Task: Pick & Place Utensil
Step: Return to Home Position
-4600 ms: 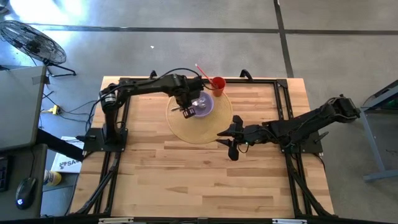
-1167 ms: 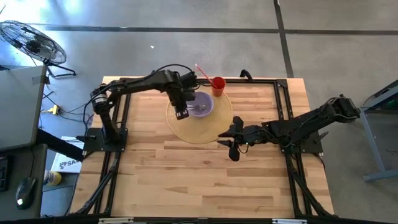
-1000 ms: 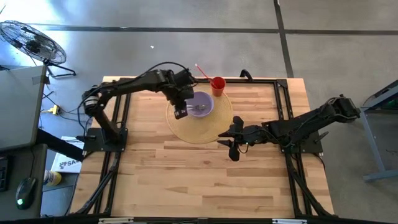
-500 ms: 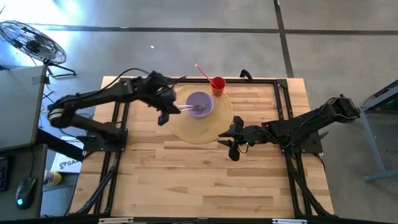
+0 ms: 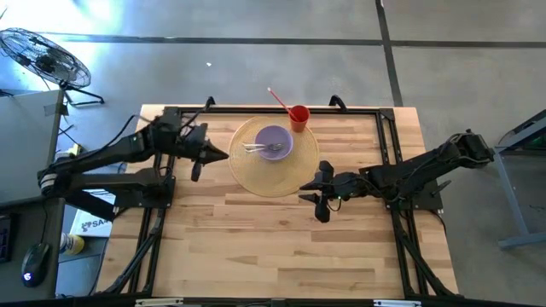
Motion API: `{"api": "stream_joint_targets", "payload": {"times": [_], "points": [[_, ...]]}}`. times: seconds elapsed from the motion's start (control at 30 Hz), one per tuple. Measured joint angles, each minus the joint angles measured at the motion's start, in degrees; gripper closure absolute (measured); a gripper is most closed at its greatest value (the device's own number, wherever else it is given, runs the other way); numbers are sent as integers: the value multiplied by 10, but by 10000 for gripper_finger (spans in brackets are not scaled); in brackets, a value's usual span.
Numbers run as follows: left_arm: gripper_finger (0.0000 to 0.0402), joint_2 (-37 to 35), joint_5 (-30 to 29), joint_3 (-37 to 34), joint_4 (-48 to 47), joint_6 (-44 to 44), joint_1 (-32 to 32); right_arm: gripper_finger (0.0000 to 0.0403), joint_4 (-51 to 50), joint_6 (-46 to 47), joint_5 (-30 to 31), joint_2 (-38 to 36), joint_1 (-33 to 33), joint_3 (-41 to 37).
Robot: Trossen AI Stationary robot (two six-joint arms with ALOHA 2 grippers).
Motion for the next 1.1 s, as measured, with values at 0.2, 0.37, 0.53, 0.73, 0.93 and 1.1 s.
{"api": "stream_joint_targets", "payload": {"times": [0.2, 0.37, 0.53, 0.73, 0.93, 1.1], "points": [[401, -72, 53, -131, 181, -26, 0, 286, 0, -62, 32, 0, -3, 0], [401, -109, 5, -201, 239, -40, 0, 286, 25, -76, 47, 0, -4, 0], [401, -148, -16, -248, 243, -40, -14, 286, 30, -105, 30, 0, -4, 0], [401, -215, -107, -279, 262, -41, -83, 286, 101, -184, -42, 0, -4, -17], [401, -287, -158, -289, 241, -34, -162, 286, 141, -189, -101, -45, -16, -78], [401, -345, -207, -290, 201, -19, -210, 286, 155, -187, -98, -162, -21, -149]]}}
